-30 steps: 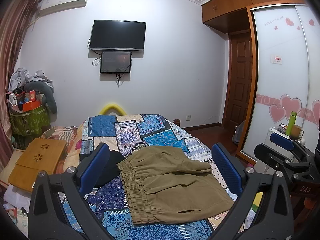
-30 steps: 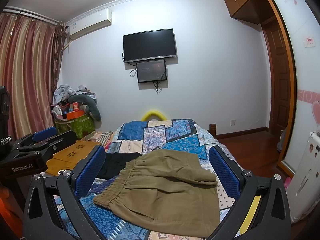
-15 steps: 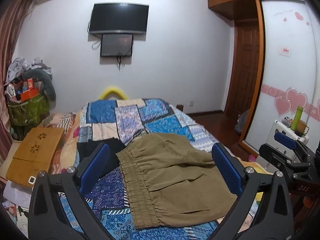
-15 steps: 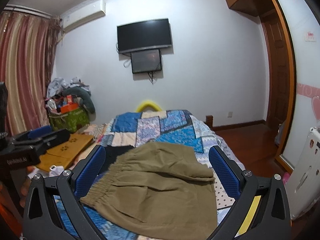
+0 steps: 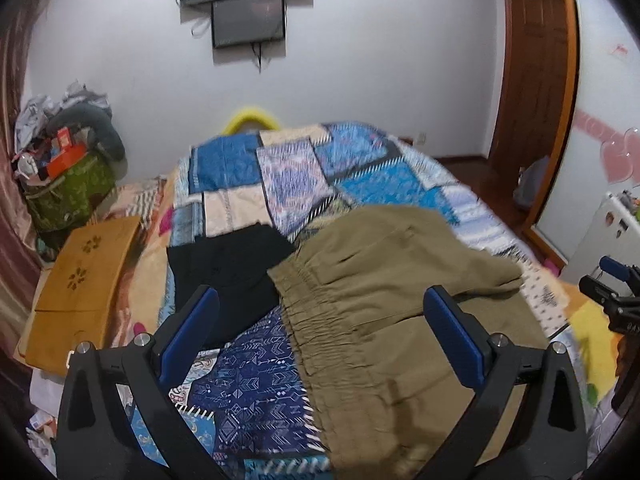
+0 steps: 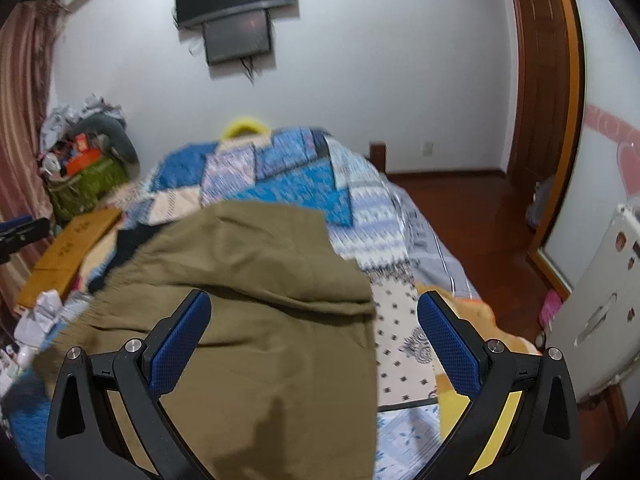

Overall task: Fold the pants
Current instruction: 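Grasp the khaki pants leg hem with the right gripper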

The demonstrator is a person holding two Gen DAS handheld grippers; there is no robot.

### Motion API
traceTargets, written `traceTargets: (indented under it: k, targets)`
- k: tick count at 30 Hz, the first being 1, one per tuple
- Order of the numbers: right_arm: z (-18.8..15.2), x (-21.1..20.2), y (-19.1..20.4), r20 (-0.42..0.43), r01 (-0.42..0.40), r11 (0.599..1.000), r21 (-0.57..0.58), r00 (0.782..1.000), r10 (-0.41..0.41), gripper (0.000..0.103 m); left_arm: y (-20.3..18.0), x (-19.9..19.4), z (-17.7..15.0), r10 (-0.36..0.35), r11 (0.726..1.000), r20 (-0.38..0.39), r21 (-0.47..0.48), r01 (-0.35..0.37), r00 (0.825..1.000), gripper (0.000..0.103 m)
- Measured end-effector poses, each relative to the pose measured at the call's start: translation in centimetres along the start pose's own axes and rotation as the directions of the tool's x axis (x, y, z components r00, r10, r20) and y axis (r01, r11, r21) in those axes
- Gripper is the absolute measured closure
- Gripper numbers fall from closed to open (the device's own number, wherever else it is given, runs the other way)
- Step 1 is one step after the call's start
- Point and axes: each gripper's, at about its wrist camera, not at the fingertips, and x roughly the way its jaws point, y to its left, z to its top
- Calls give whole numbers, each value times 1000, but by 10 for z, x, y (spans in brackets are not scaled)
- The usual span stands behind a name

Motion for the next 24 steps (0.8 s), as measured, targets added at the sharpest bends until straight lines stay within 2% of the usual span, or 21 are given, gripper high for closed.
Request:
traceTargets:
  k: [3,7,9,11,13,15,17,20,24]
  targets:
    - [-5,26,-16,-72,8,1000,8,997,-7,1,7,31,-1,9,1000,-68,6,-8,998,0]
    - [-12,61,-31,-175,4,1000,13,985,-1,18,13,66,-4,-10,1000,-151,15,13,988,0]
    - [-16,76,-39,-226,-15,999,34,974,22,28,16,81,-6,-26,1000,-206,9,29,978,0]
    - [-19,89,-43,-266,-38,998,48,963,50,36,16,95,-10,-37,999,-252,10,40,967,7]
    - [-23,101,-46,-312,-55,997,58,947,70,48,15,107,-14,-39,999,-294,22,47,955,16]
    - [-25,112,-47,-339,-78,995,58,936,93,56,14,118,-20,-54,998,-337,22,65,940,18]
    - [-28,123,-44,-363,-90,995,48,926,101,58,15,127,-26,-79,996,-376,9,89,923,19]
    - [-30,129,-43,-358,-100,995,26,928,103,60,14,138,-35,-121,992,-418,-20,124,900,18]
    - [-30,138,-37,-368,-88,995,-39,927,68,77,18,147,-43,-174,985,-445,-90,149,879,18]
